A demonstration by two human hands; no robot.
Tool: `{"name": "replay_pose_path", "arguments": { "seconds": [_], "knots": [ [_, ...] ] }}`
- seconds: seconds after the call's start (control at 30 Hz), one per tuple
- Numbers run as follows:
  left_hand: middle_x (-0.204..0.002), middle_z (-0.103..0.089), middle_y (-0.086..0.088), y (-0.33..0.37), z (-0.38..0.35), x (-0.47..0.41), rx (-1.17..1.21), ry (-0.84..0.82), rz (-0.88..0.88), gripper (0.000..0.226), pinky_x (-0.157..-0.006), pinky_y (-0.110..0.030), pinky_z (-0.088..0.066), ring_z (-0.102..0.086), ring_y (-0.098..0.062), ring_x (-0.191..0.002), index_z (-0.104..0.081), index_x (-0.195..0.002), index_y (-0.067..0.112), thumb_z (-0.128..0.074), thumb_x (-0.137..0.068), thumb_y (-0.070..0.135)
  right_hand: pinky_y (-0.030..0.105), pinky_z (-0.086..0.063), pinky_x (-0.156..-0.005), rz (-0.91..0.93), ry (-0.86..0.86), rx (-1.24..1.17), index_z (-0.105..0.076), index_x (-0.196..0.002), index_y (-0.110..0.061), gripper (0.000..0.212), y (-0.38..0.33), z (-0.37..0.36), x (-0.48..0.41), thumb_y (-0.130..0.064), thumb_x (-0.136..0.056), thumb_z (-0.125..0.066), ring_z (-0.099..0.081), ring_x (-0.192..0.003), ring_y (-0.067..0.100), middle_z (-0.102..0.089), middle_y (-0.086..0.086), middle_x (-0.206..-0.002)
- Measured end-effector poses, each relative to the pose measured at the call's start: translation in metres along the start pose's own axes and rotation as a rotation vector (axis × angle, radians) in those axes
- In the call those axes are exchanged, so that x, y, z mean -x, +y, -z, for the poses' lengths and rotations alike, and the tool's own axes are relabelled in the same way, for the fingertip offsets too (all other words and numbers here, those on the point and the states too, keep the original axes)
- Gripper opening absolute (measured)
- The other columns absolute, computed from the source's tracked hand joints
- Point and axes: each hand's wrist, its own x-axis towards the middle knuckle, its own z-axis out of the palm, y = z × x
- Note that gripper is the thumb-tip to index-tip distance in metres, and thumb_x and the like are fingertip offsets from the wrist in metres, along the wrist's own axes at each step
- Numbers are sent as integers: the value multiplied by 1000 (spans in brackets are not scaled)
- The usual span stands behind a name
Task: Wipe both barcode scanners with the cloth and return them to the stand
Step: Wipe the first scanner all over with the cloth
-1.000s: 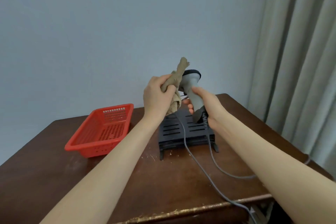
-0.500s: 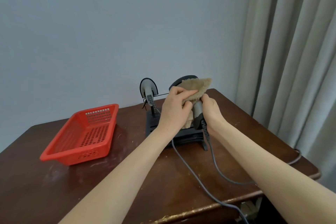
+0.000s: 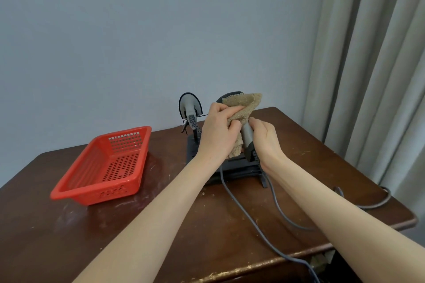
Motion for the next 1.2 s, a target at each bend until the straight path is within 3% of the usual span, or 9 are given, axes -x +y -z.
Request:
{"name": "replay_pose_path", "arguments": {
  "seconds": [0.13,0.27,0.43,0.6,0.7,0.8,0.93,1.03,1.2],
  "knots": [
    [-105,-44,6,4,-5,11,25,-39,-2,38,-81,-5,-33,-45,-2,-94,-64,-123,19,-49,-90,6,27,-42,-56,0,-1,-14,-56,-83,11,34,0,5,-3,-6,-94,-29,-49,-65,18,-53,13,-70],
    [-104,-48,5,2,-8,22,58,-39,-10,40,-82,-1,-33,-46,-1,-95,-65,-121,19,-51,-86,5,15,-44,-48,-57,-1,-70,-64,-82,-6,35,-4,9,-4,-1,-92,-30,-56,-56,6,-60,1,-63],
    [-106,-46,5,3,-3,7,23,-3,6,39,-79,1,-31,-45,0,-92,-63,-124,17,-51,-88,7,18,-36,-45,-36,-7,-75,-52,-70,-7,34,-8,6,0,-10,-97,-33,-43,-51,6,-47,-1,-57],
    [-106,-42,4,7,1,-1,-3,-6,-9,41,-75,6,-29,-44,-1,-87,-59,-128,20,-50,-90,9,32,-28,-56,22,16,-7,-48,-70,-6,30,-5,5,-3,-14,-95,-34,-34,-62,19,-39,7,-64],
    [-105,-43,6,9,-2,9,-12,-41,-34,41,-79,-3,-32,-44,0,-90,-61,-126,21,-51,-89,9,30,-36,-57,34,19,28,-56,-77,0,33,-8,8,-4,-9,-95,-30,-42,-63,16,-47,9,-67],
    [-104,-47,7,7,-8,25,45,-30,-30,39,-80,-2,-33,-45,1,-91,-64,-119,20,-52,-85,6,26,-45,-58,-55,33,-62,-62,-92,6,37,-12,10,-4,-13,-98,-30,-56,-70,17,-60,11,-75],
    [-104,-50,8,5,-14,38,84,11,-33,37,-80,0,-33,-49,2,-89,-65,-114,17,-54,-82,2,23,-49,-59,-189,51,-124,-66,-86,-9,47,-15,10,-4,-38,-101,-32,-63,-70,14,-67,4,-75],
    [-110,-53,6,3,-10,23,117,98,31,39,-80,4,-30,-49,5,-90,-63,-119,16,-55,-83,3,30,-54,-69,-223,0,-137,-69,-95,-11,51,-16,7,-4,-49,-97,-36,-68,-79,18,-72,9,-86],
    [-114,-59,5,2,-9,10,109,182,26,40,-81,3,-32,-49,5,-95,-65,-120,14,-53,-84,2,28,-54,-68,-177,-28,-231,-70,-89,-10,37,-18,4,-1,-43,-93,-52,-68,-76,15,-72,7,-84]
  ]
}}
